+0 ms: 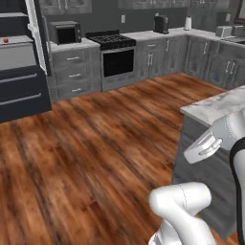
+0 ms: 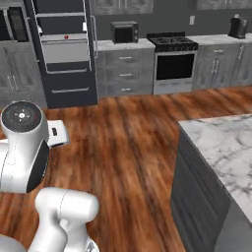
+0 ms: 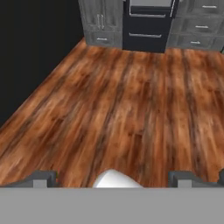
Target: Retrieve the kiwi and apple from the fridge and place them into the bowl on the dining table.
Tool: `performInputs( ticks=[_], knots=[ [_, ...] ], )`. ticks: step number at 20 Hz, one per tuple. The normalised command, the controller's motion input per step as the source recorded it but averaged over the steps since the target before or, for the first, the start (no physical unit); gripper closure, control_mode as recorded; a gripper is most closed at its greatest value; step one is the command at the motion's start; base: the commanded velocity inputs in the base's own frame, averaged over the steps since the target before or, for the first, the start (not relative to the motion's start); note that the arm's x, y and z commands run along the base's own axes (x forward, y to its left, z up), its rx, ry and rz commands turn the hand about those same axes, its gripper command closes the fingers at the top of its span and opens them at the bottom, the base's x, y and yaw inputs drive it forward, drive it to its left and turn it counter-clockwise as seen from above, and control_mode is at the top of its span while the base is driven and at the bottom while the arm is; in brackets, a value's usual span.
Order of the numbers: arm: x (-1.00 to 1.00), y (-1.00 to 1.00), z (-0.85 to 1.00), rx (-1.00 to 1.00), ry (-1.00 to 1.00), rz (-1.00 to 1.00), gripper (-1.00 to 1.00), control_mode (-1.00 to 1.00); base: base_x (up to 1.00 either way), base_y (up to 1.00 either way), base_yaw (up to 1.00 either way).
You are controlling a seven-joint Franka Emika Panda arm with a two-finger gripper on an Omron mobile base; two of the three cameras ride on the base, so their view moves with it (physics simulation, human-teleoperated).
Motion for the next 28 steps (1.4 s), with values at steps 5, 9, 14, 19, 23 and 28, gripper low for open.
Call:
performInputs(
  ticks=[5, 9, 14, 19, 23, 28],
  knots=[
    [0.0, 0.0, 0.0, 0.0, 0.0, 0.0, -1.0, 1.0, 0.9, 0.81, 0.2],
    [0.0, 0.0, 0.0, 0.0, 0.0, 0.0, -1.0, 1.0, 0.86, 0.8, 0.23],
    [0.0, 0.0, 0.0, 0.0, 0.0, 0.0, -1.0, 1.0, 0.78, 0.78, 0.22],
    [0.0, 0.0, 0.0, 0.0, 0.0, 0.0, -1.0, 1.0, 0.72, 0.42, 0.1],
    [0.0, 0.0, 0.0, 0.0, 0.0, 0.0, -1.0, 1.0, 0.65, 0.09, 0.0],
    [0.0, 0.0, 0.0, 0.0, 0.0, 0.0, -1.0, 1.0, 0.67, 0.06, 0.03]
  ],
)
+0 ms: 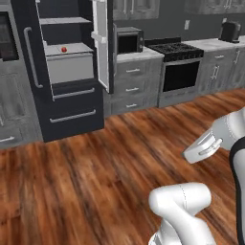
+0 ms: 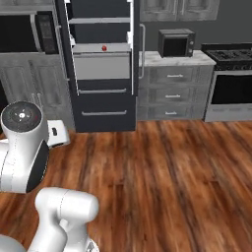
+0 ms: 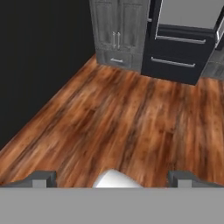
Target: Retrieve the kiwi and apple from the fridge and place them into the bowl on the dining table.
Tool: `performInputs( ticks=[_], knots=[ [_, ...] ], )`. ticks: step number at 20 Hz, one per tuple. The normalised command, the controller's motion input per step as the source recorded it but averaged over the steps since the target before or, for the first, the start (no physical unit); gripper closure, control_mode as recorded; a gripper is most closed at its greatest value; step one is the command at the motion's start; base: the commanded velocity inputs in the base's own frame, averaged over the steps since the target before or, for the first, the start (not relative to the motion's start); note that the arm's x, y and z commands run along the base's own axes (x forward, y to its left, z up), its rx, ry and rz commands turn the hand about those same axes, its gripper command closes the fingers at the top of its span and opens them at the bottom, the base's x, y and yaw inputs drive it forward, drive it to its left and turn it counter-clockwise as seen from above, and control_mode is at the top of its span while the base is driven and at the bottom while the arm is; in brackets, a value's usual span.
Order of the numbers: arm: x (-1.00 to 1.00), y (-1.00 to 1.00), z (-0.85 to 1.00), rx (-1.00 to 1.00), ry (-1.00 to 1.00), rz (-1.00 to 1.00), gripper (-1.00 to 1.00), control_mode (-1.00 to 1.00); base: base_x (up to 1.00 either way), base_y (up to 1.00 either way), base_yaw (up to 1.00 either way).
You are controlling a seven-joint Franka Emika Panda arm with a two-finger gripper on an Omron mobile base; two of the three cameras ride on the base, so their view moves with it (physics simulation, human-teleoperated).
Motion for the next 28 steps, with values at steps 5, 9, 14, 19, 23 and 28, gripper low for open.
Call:
performInputs(
  ticks=[5, 9, 14, 19, 23, 28],
  knots=[
    [0.0, 0.0, 0.0, 0.0, 0.0, 0.0, -1.0, 1.0, 0.72, 0.17, 0.07],
    [0.0, 0.0, 0.0, 0.0, 0.0, 0.0, -1.0, 1.0, 0.78, 0.13, 0.08],
    [0.0, 0.0, 0.0, 0.0, 0.0, 0.0, -1.0, 1.0, 0.84, 0.03, 0.11],
    [0.0, 0.0, 0.0, 0.0, 0.0, 0.0, -1.0, 1.0, 0.78, 0.0, 0.17],
    [0.0, 0.0, 0.0, 0.0, 0.0, 0.0, -1.0, 1.0, 0.69, 0.0, 0.21],
    [0.0, 0.0, 0.0, 0.0, 0.0, 0.0, -1.0, 1.0, 0.52, -0.02, 0.18]
  ],
)
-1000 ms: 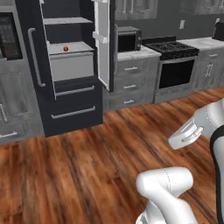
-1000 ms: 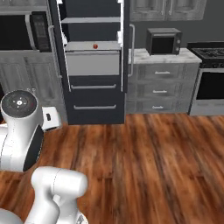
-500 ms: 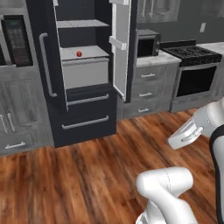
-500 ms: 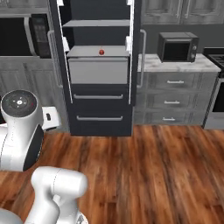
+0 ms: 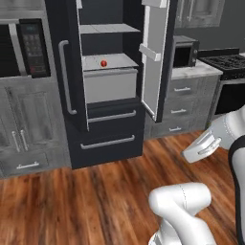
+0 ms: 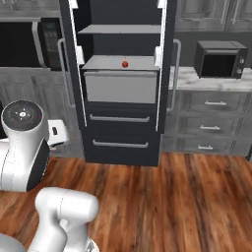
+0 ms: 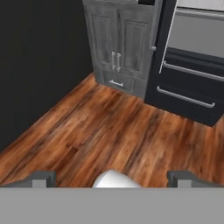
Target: Retrieve the kiwi and apple from the fridge and place them into the bowl on the dining table.
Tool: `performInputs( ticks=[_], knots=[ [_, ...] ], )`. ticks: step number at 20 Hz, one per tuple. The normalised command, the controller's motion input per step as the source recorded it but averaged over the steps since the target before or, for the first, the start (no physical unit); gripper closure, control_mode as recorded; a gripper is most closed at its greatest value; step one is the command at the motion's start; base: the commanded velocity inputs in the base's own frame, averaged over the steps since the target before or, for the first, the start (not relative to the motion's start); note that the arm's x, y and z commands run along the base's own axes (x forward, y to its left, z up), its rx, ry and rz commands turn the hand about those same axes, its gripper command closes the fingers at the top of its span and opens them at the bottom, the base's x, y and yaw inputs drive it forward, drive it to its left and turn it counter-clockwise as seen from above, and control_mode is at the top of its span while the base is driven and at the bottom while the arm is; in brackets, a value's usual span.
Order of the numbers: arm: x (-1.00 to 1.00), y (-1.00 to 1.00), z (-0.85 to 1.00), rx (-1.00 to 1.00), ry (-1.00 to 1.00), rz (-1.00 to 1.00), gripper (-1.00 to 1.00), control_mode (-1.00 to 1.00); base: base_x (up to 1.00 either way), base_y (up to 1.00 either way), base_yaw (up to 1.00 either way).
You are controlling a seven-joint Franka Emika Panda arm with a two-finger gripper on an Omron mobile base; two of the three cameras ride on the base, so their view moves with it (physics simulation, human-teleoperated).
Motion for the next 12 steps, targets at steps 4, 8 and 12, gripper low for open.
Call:
performInputs(
  ticks=[4, 8, 12],
  knots=[
    [0.0, 0.0, 0.0, 0.0, 0.0, 0.0, -1.0, 1.0, 0.18, -0.23, 0.08],
    [0.0, 0.0, 0.0, 0.0, 0.0, 0.0, -1.0, 1.0, 0.11, -0.24, 0.05],
    [0.0, 0.0, 0.0, 0.0, 0.0, 0.0, -1.0, 1.0, 0.07, -0.3, 0.03]
  ],
)
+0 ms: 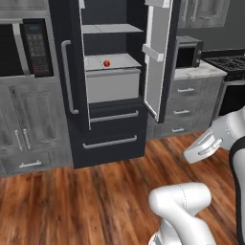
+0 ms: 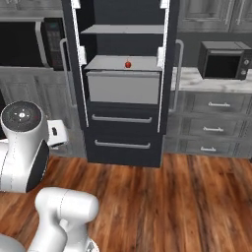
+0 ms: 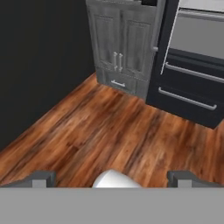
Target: Retrieve the kiwi and apple from the fridge and place them into the bowl on the dining table.
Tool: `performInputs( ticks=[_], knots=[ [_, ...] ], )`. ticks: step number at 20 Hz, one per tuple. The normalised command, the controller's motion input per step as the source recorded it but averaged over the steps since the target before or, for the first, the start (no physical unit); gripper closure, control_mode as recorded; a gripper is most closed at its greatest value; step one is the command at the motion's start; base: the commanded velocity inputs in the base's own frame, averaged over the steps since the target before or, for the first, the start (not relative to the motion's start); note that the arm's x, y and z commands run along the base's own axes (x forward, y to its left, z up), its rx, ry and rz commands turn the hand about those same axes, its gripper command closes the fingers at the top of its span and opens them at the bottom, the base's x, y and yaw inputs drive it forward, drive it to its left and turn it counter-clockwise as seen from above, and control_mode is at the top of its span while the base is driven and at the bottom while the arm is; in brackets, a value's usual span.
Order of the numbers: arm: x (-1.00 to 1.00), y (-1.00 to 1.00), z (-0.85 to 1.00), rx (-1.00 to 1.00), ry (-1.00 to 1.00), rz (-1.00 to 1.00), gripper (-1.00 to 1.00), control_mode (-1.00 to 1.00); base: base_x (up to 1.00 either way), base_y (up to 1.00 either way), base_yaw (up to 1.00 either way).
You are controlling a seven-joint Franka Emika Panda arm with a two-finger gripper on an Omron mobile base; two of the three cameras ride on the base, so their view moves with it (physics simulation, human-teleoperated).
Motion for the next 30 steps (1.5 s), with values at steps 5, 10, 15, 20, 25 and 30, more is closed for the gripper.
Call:
performInputs(
  ticks=[5, 10, 15, 20, 25, 30],
  knots=[
    [0.0, 0.0, 0.0, 0.0, 0.0, 0.0, -1.0, 1.0, 0.16, -0.42, 0.01],
    [0.0, 0.0, 0.0, 0.0, 0.0, 0.0, -1.0, 1.0, 0.26, -0.31, 0.01],
    [0.0, 0.0, 0.0, 0.0, 0.0, 0.0, -1.0, 1.0, 0.56, 0.0, 0.02],
    [0.0, 0.0, 0.0, 0.0, 0.0, 0.0, -1.0, 1.0, 0.78, 0.0, 0.03],
    [0.0, 0.0, 0.0, 0.0, 0.0, 0.0, -1.0, 1.0, 0.73, 0.0, 0.03],
    [0.0, 0.0, 0.0, 0.0, 0.0, 0.0, -1.0, 1.0, 0.72, 0.0, 0.02]
  ],
)
